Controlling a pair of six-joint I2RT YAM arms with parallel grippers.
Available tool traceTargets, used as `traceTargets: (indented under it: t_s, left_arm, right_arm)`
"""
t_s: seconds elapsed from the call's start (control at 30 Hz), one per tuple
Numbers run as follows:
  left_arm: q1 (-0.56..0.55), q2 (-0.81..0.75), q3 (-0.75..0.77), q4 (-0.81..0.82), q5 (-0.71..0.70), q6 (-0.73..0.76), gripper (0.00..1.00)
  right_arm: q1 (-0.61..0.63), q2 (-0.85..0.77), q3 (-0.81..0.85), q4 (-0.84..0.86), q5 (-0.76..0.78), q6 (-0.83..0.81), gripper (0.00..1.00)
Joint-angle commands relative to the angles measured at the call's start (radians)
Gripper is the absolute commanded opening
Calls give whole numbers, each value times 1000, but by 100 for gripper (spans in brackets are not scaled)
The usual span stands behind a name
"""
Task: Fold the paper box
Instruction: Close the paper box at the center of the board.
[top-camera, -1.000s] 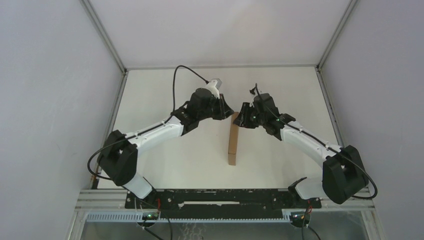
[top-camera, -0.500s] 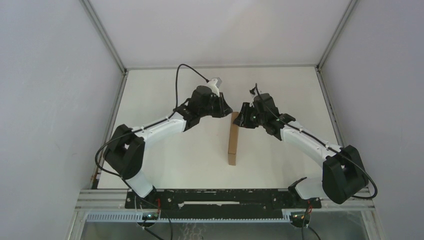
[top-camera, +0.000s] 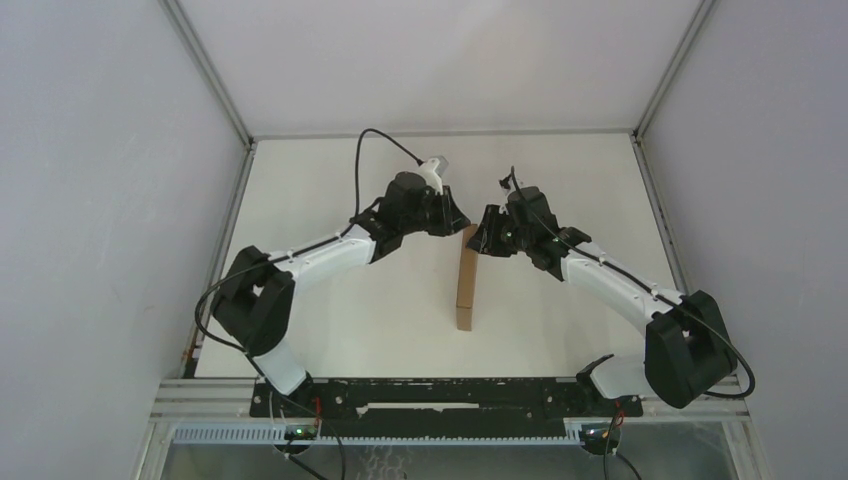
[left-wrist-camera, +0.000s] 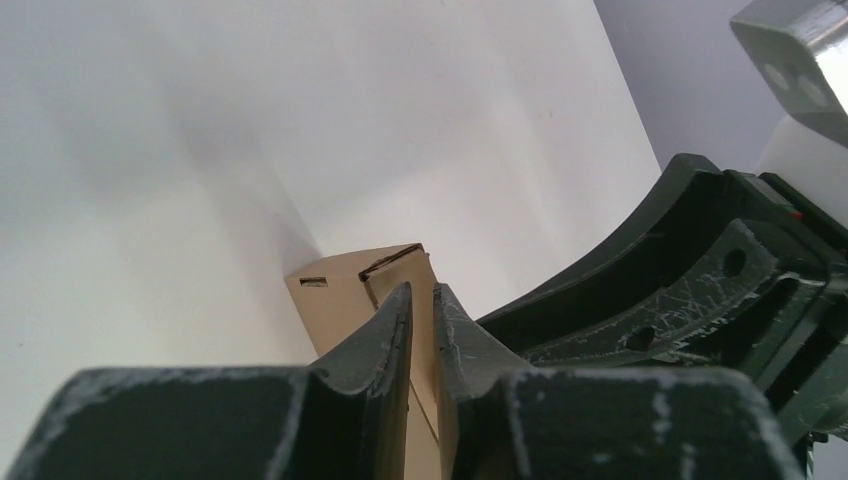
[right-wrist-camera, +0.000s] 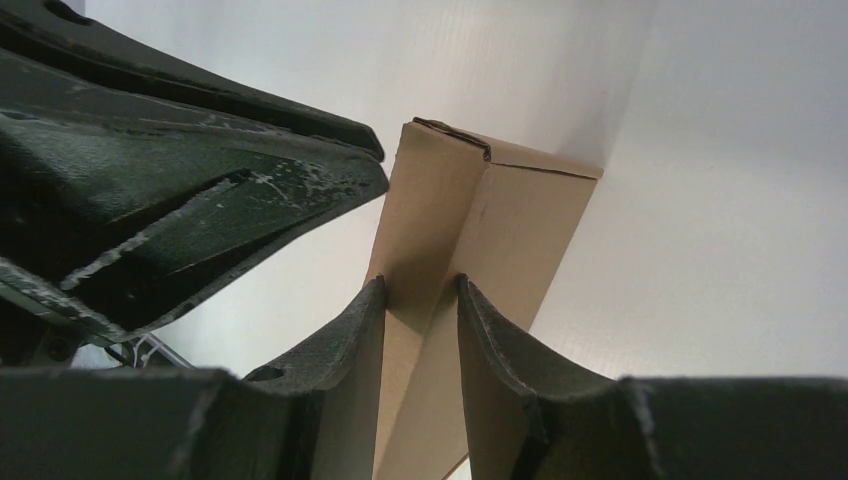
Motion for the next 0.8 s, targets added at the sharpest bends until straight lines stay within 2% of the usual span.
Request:
traceTargets:
  t_s: [0.0, 0.3, 0.77]
  left_arm:
    - [-15, 26, 37, 56, 34, -1, 18]
    - [-18, 66, -50, 170, 93, -70, 17]
    - [-22, 59, -129, 184, 68, -67, 16]
  right_arm:
    - [2, 13, -13, -135, 62, -56, 38]
    - [2, -6, -30, -134, 57, -54, 38]
    - [12, -64, -17, -145, 56, -70, 39]
